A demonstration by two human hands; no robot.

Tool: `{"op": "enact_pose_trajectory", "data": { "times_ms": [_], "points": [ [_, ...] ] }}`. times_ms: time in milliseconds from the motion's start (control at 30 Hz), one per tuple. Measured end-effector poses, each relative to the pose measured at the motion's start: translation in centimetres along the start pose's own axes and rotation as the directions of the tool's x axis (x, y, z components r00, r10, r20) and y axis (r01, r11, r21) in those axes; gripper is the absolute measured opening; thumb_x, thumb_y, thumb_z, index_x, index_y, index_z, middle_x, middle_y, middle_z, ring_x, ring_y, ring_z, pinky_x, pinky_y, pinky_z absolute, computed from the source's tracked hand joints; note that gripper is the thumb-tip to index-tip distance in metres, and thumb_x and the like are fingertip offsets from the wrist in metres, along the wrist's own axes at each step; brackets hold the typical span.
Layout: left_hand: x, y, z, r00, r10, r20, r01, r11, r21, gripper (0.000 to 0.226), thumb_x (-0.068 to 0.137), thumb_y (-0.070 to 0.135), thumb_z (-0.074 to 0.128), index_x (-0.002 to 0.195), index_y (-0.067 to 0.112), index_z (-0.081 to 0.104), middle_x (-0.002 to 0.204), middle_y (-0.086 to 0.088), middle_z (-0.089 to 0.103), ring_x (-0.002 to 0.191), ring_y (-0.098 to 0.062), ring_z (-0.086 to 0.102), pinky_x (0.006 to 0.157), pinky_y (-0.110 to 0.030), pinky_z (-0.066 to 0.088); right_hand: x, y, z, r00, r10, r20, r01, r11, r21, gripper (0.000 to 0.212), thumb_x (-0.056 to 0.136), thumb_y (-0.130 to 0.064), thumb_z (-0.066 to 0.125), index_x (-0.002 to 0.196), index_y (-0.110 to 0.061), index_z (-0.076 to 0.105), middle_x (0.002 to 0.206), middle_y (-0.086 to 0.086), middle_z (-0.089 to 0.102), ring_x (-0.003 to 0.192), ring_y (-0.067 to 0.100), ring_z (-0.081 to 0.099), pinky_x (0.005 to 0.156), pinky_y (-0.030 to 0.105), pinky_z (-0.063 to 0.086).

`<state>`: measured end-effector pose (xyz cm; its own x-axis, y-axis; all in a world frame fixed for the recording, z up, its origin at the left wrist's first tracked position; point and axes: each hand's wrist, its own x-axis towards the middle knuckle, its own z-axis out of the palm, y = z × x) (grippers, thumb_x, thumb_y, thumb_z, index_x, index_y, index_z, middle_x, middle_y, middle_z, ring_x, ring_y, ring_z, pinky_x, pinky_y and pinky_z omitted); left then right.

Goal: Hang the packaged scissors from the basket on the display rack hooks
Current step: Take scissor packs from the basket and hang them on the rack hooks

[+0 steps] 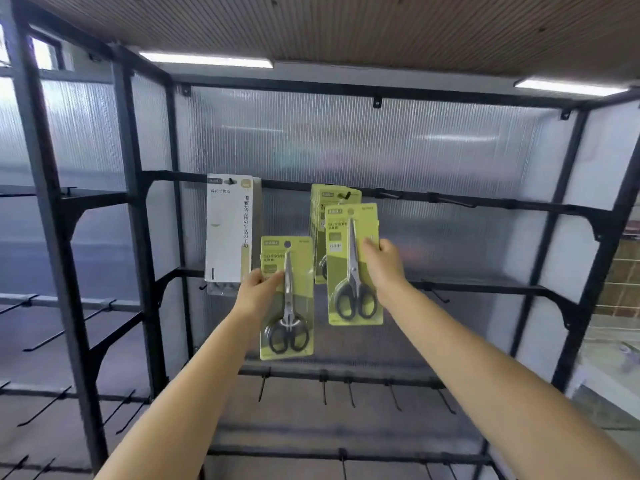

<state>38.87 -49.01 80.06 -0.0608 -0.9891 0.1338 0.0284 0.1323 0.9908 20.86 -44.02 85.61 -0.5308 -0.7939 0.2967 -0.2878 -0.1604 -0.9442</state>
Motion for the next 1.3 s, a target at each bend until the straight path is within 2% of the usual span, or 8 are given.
{"op": "enact_pose_trajectory", "data": {
  "times_ms": [200, 400, 467, 567, 700, 867, 1100, 1300],
  "points": [
    [3.6, 2.2, 0.0, 0.999, 0.046, 0.012, -0.046, 0.999, 0.008, 0.018, 0.091, 0.029, 0.059, 0.091, 0.011, 0.056, 0.096, -0.012, 0.061, 0.088, -0.025, 0.056, 0.089, -0.047, 0.048, 3.3, -1.6, 1.3, 0.998, -0.027, -0.064, 0.028, 0.999, 0.021, 0.022, 0.097, -0.026, 0.042, 0.078, -0.014, 0.042, 0.068, -0.003, 0.036, 0.060, 0.011, 0.032, 0.057, 0.027, 0.028],
    [5.6, 2.4, 0.0, 0.999, 0.047, 0.021, -0.047, 0.999, -0.012, 0.019, 0.089, 0.028, 0.061, 0.090, 0.009, 0.055, 0.093, -0.012, 0.063, 0.087, -0.027, 0.058, 0.086, -0.047, 0.050, 4.7, -1.2, 2.0, 0.997, 0.008, -0.072, -0.005, 1.000, 0.029, 0.018, 0.097, -0.026, 0.043, 0.093, -0.010, 0.051, 0.070, -0.002, 0.041, 0.062, 0.011, 0.036, 0.058, 0.028, 0.031],
    [5.8, 2.4, 0.0, 0.999, 0.048, 0.022, -0.048, 0.999, -0.013, 0.019, 0.090, 0.028, 0.060, 0.090, 0.009, 0.055, 0.090, -0.010, 0.062, 0.083, -0.026, 0.057, 0.076, -0.041, 0.050, 5.1, -0.8, 2.3, 0.997, 0.027, -0.067, -0.025, 0.999, 0.032, 0.018, 0.097, -0.026, 0.043, 0.093, -0.010, 0.050, 0.072, -0.001, 0.042, 0.063, 0.011, 0.037, 0.062, 0.029, 0.033],
    [6.3, 2.0, 0.2, 0.998, 0.059, 0.025, -0.058, 0.998, -0.021, 0.016, 0.092, 0.027, 0.059, 0.090, 0.011, 0.056, 0.088, -0.007, 0.063, 0.080, -0.024, 0.056, 0.072, -0.039, 0.048, 5.8, 0.1, 2.8, 0.997, 0.030, -0.075, -0.029, 1.000, 0.012, 0.023, 0.098, -0.025, 0.042, 0.078, -0.013, 0.045, 0.071, -0.001, 0.040, 0.067, 0.013, 0.038, 0.067, 0.029, 0.034],
    [6.7, 1.6, 0.8, 0.997, 0.067, 0.034, -0.066, 0.997, -0.025, 0.012, 0.092, 0.025, 0.057, 0.097, 0.014, 0.059, 0.094, -0.005, 0.065, 0.088, -0.023, 0.059, 0.080, -0.036, 0.045, 7.0, 0.8, 3.5, 0.995, -0.009, -0.096, 0.006, 1.000, -0.030, 0.032, 0.098, -0.025, 0.041, 0.068, -0.016, 0.033, 0.067, -0.002, 0.034, 0.060, 0.011, 0.033, 0.056, 0.027, 0.028],
    [7.5, 1.2, 1.4, 0.997, 0.043, 0.064, -0.040, 0.998, -0.039, 0.007, 0.091, 0.027, 0.059, 0.092, 0.021, 0.061, 0.093, 0.001, 0.067, 0.097, -0.024, 0.062, 0.093, -0.041, 0.049, 8.2, 1.3, 4.6, 0.980, -0.077, -0.182, 0.058, 0.993, -0.107, 0.020, 0.097, -0.027, 0.046, 0.094, -0.008, 0.039, 0.081, 0.003, 0.046, 0.077, 0.018, 0.045, 0.066, 0.029, 0.033],
    [8.0, 0.7, 1.9, 0.996, 0.035, 0.081, -0.032, 0.999, -0.040, 0.004, 0.091, 0.023, 0.059, 0.088, 0.023, 0.061, 0.098, -0.002, 0.068, 0.102, -0.028, 0.062, 0.096, -0.050, 0.047, 9.5, 2.8, 4.9, 0.952, -0.220, -0.212, 0.161, 0.951, -0.264, 0.026, 0.094, -0.032, 0.053, 0.095, -0.007, 0.048, 0.099, 0.012, 0.056, 0.078, 0.017, 0.051, 0.050, 0.021, 0.030],
    [8.3, 0.6, 2.6, 0.992, 0.037, 0.117, -0.033, 0.999, -0.039, 0.010, 0.093, 0.023, 0.056, 0.099, 0.018, 0.062, 0.106, -0.006, 0.068, 0.102, -0.027, 0.063, 0.095, -0.049, 0.049, 9.5, 2.7, 4.1, 0.953, -0.254, -0.164, 0.180, 0.912, -0.368, 0.037, 0.093, -0.034, 0.055, 0.110, -0.003, 0.046, 0.099, 0.004, 0.046, 0.090, 0.020, 0.050, 0.069, 0.030, 0.038]
  ]
}}
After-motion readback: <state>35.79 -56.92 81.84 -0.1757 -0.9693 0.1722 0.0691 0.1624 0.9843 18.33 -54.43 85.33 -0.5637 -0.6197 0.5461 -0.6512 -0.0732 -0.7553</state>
